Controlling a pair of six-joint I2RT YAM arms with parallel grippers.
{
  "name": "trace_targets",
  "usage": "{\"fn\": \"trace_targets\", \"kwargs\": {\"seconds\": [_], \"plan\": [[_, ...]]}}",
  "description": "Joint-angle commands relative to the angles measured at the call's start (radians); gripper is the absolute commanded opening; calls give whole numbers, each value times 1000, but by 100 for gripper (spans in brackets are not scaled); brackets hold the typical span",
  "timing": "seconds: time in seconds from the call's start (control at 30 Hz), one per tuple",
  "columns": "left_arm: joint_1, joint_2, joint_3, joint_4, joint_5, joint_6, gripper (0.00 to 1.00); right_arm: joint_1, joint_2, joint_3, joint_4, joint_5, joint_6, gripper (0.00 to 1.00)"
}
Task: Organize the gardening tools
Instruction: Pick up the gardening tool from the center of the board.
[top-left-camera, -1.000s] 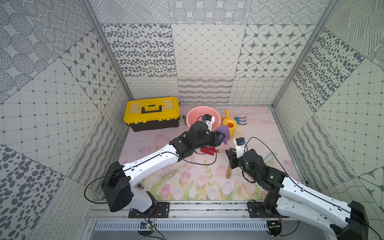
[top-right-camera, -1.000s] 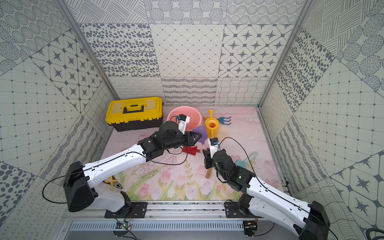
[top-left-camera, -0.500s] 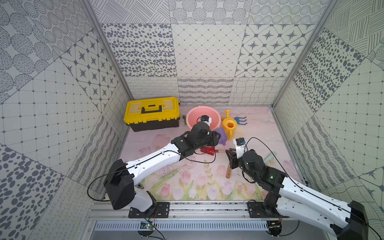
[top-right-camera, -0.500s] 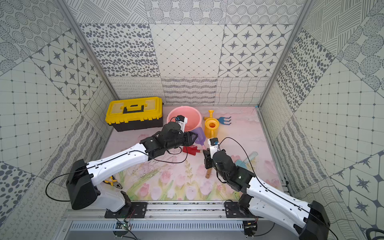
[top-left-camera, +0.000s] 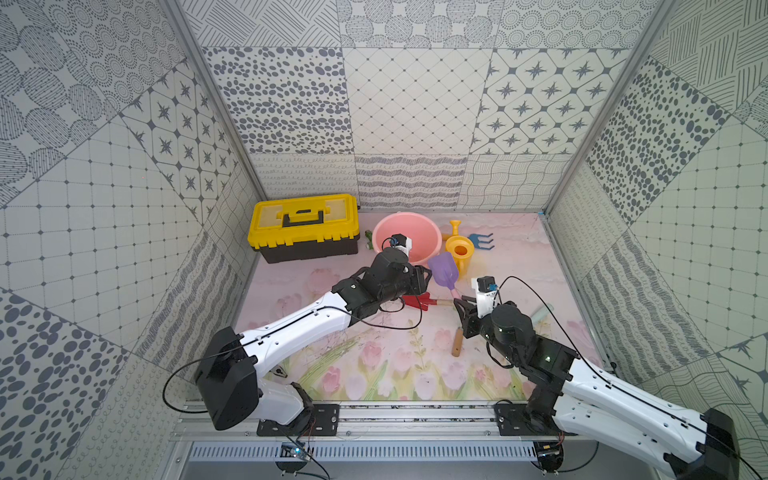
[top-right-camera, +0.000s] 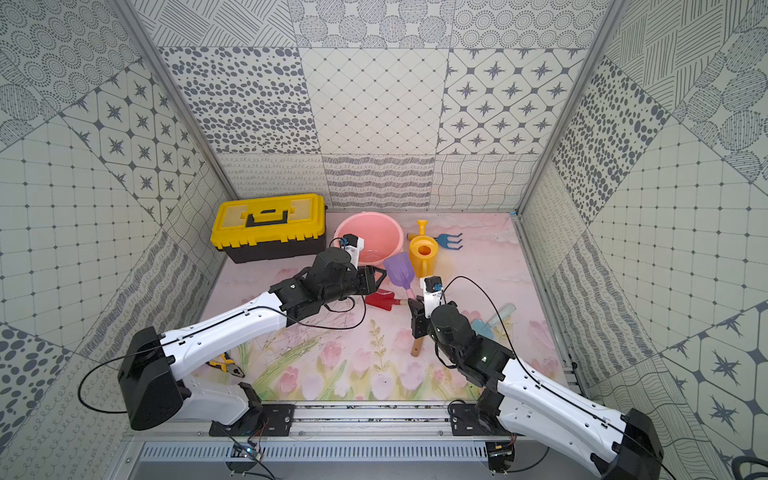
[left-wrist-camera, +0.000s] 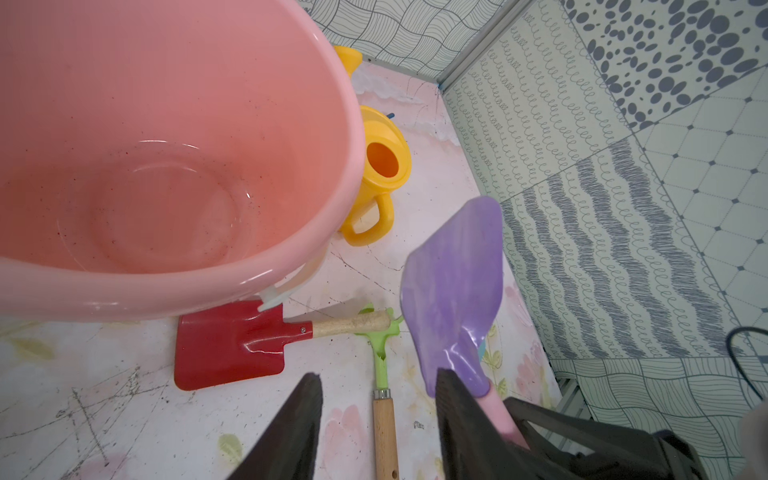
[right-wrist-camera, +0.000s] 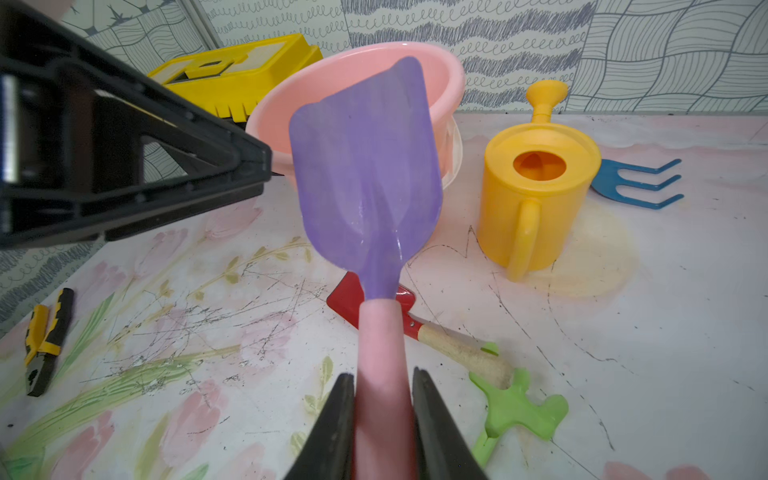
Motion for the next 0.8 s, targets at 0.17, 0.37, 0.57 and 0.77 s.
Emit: {"fn": "trace_targets", "kwargs": {"seconds": [0.17, 0.37, 0.57, 0.77], "plan": [[33, 52, 3, 211, 175, -78, 47, 3, -35, -25, 120, -126, -23, 8], [37, 58, 10, 220, 182, -77, 0, 5, -46, -30, 128, -132, -26, 9], [37, 21, 36, 171, 159, -33, 0, 4, -53, -29, 120, -112, -18, 65], [38, -38, 149, 58, 54, 126, 0, 4, -73, -32, 103, -59, 6, 97]]}}
